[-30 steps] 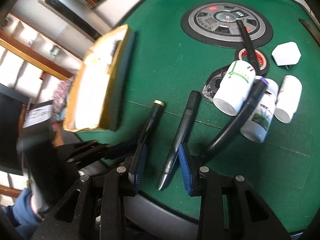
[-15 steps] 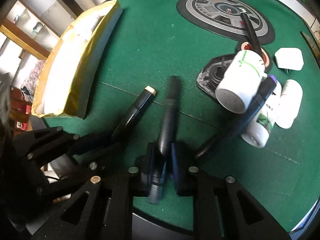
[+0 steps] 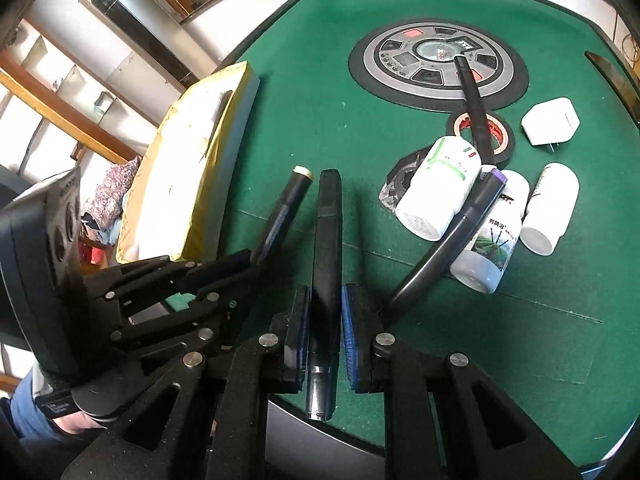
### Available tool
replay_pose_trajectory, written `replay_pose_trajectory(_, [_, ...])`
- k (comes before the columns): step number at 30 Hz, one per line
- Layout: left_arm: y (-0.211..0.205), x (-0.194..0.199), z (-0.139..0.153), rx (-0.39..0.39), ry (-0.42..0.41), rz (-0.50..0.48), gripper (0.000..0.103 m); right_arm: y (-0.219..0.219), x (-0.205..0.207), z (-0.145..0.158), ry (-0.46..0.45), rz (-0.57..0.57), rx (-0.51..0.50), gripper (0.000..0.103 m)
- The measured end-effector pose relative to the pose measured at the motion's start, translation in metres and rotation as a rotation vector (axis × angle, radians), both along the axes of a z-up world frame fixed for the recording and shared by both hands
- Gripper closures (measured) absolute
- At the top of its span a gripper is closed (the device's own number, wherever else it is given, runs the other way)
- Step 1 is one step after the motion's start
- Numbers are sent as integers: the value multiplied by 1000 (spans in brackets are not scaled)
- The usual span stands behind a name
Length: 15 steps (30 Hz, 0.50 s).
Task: Organize rigid objects
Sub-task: 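Carry both black markers over the tray with both tools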
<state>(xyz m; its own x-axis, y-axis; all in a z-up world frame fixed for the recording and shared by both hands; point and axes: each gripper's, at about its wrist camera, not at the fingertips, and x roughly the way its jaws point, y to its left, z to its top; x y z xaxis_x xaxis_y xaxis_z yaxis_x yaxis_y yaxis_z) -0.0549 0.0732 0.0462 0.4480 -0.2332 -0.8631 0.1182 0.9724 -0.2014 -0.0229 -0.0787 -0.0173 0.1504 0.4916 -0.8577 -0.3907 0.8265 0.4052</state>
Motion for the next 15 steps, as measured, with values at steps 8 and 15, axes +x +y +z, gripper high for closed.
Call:
replay_pose_trajectory(8, [24, -3, 19, -28, -34, 69, 91, 14, 2, 14, -21, 12, 38, 89])
replay_pose_trajectory(15, [50, -7, 37, -43, -75, 133, 91, 30, 5, 23, -32, 44, 60, 89])
